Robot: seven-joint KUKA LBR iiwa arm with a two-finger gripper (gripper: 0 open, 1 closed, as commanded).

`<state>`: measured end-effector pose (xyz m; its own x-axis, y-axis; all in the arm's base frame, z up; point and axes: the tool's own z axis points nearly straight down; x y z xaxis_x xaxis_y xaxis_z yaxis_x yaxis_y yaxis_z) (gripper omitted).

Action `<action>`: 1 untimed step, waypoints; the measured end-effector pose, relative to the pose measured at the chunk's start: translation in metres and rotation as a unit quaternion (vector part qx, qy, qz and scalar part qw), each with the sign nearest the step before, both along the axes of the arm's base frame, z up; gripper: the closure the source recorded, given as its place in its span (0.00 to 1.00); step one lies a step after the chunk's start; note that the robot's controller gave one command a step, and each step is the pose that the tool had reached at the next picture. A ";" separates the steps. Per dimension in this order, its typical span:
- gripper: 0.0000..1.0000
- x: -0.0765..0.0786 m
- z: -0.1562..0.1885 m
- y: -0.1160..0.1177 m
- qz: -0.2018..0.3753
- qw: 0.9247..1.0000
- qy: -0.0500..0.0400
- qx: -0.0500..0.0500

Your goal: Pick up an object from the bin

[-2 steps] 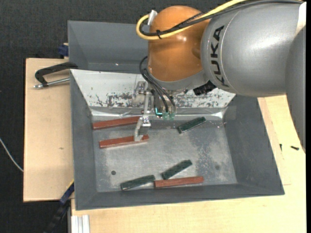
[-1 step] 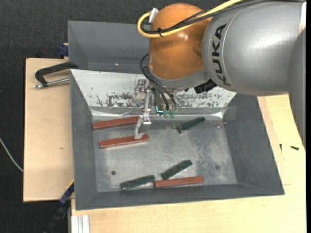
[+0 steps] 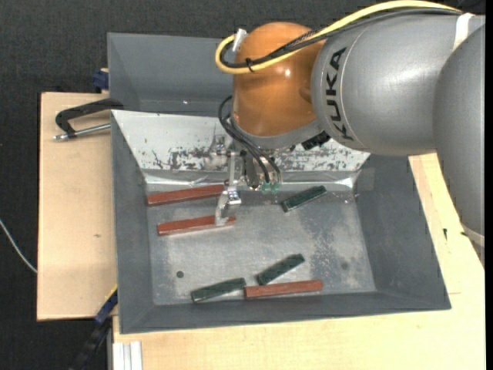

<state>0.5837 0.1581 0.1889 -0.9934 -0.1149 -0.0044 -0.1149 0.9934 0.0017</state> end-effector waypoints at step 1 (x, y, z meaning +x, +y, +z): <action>0.00 0.010 -0.058 -0.014 0.121 0.993 0.000 -0.001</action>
Offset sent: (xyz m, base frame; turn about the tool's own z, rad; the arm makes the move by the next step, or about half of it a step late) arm 0.0102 -0.0128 -0.1189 -0.1473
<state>0.5934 0.1440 0.1314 -0.9370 -0.3492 -0.0044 -0.3492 0.9370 0.0003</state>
